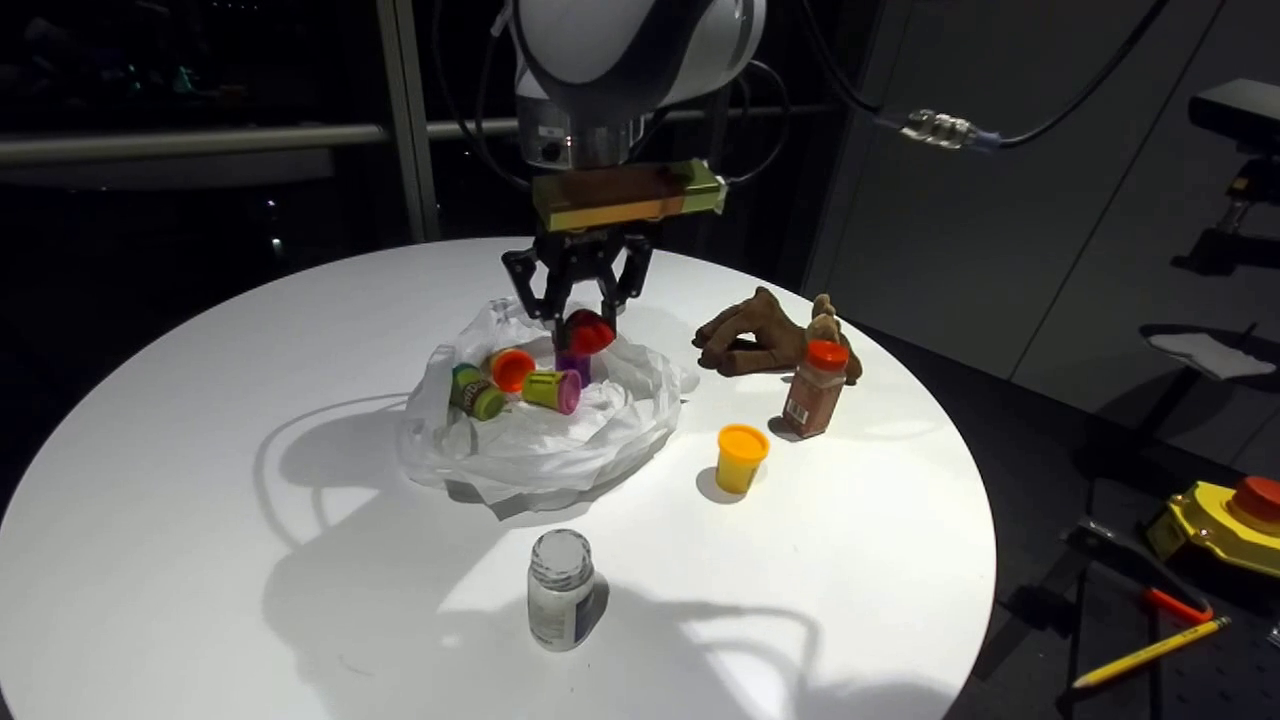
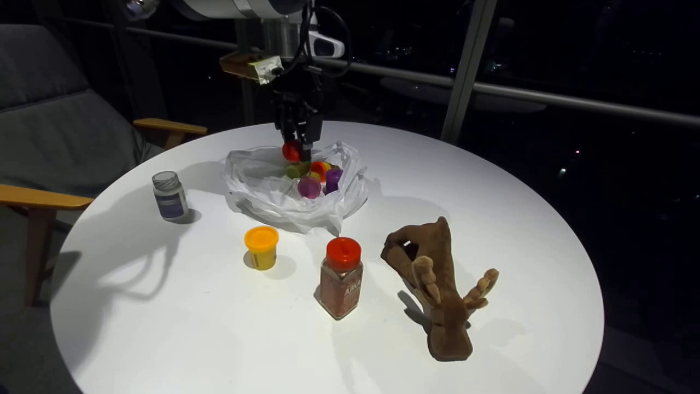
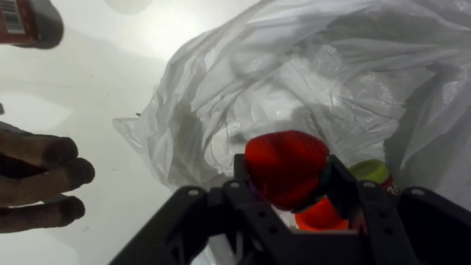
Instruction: Pick up the objects from the plastic bag and put them on the table.
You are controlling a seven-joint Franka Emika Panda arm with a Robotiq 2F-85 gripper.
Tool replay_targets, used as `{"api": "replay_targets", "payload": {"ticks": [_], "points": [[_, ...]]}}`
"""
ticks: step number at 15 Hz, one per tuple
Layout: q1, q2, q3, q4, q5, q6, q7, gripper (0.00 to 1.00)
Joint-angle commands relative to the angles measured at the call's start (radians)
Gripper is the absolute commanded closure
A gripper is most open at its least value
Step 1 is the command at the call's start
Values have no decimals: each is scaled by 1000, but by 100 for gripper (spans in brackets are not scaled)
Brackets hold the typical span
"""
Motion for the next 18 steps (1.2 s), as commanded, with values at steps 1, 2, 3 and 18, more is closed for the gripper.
{"api": "replay_targets", "payload": {"ticks": [1, 2, 3, 18], "points": [[4, -168, 23, -248, 10, 62, -12, 72], [5, -190, 32, -300, 11, 72, -13, 72], [2, -208, 46, -354, 18, 88, -20, 72], [193, -224, 98, -721, -18, 486, -12, 16]]}}
